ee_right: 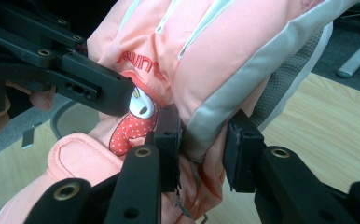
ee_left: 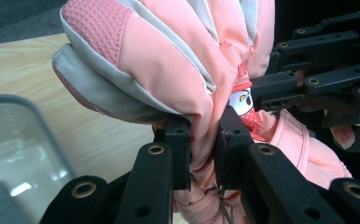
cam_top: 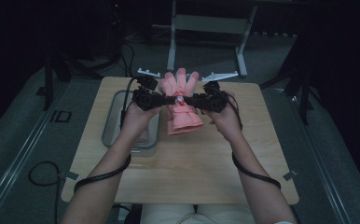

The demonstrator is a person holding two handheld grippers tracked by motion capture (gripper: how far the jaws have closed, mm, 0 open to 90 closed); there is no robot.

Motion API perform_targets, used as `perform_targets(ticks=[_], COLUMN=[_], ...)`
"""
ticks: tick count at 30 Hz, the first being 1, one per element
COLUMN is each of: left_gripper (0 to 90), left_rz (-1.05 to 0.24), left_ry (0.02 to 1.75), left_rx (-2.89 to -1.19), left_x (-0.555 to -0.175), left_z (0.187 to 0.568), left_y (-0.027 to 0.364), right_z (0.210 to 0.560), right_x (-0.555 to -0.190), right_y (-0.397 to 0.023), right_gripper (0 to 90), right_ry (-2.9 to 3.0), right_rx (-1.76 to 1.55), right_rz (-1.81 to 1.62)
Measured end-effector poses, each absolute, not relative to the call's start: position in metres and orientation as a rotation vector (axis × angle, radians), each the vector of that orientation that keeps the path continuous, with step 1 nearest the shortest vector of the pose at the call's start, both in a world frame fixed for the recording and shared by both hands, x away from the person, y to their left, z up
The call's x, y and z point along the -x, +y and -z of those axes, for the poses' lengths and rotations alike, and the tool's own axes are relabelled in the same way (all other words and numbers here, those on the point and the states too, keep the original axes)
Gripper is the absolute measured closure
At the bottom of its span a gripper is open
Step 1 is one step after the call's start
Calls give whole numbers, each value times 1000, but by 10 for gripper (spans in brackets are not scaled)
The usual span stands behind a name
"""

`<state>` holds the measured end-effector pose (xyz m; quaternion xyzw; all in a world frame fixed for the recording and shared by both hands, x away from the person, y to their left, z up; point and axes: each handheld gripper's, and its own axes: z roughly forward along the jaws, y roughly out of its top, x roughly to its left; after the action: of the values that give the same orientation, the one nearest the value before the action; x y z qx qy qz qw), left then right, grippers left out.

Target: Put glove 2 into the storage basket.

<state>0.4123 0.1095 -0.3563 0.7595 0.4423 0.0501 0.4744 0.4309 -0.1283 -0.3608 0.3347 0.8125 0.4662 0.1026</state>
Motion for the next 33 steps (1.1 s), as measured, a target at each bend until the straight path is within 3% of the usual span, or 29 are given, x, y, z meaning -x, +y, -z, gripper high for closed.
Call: perform_targets(ticks=[19, 33], left_gripper=[774, 774], left_rz=[-189, -156], left_ry=[1228, 1336], left_rx=[-1779, -1741], left_x=[-397, -403], left_z=[362, 393], left_y=[195, 232], right_z=[358, 382], right_x=[-446, -464], right_y=[-34, 14], right_gripper=[695, 695], right_ry=[2530, 2634], right_rx=[-872, -859], right_rz=[-1343, -1278])
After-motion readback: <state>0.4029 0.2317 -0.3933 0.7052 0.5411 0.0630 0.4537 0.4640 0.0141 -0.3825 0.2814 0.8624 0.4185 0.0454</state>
